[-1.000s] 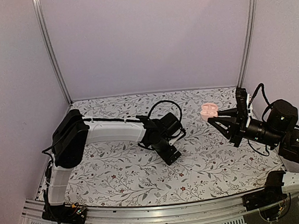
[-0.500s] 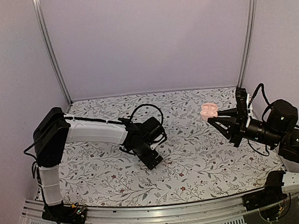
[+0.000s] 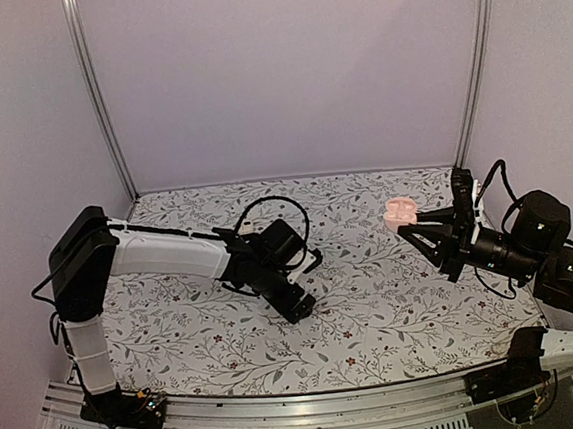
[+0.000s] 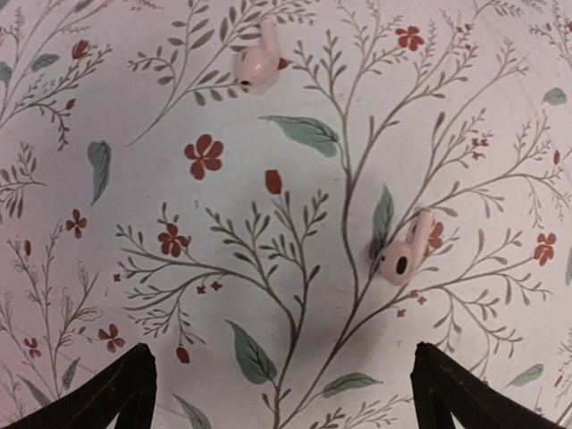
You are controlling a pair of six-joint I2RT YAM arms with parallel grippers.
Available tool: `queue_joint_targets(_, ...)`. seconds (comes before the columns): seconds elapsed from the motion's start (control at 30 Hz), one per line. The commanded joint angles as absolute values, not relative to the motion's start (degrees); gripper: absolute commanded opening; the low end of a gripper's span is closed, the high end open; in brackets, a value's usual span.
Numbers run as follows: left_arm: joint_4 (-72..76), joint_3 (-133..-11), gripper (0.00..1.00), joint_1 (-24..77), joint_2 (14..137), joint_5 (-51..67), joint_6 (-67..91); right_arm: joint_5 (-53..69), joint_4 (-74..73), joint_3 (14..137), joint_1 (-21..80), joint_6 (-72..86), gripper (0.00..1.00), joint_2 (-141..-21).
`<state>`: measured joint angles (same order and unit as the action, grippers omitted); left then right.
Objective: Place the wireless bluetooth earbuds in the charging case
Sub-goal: Pick up the right earbud from the center of the board.
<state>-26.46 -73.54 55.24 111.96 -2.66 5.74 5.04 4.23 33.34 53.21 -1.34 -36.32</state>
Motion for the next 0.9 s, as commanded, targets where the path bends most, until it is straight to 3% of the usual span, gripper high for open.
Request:
queue_joint_targets(0.0,-23.66,-72.87,1.0,56.9,111.37,1.31,6.45,5.27,4.34,33.22,53.0,-1.52,0.0,-35.73)
queue_joint_targets(0.87,-23.4,-88.98,1.0,52.31,125.92,-13.33,6.26,4.83,3.97,32.82,53.0,-1.2,0.0,-34.3)
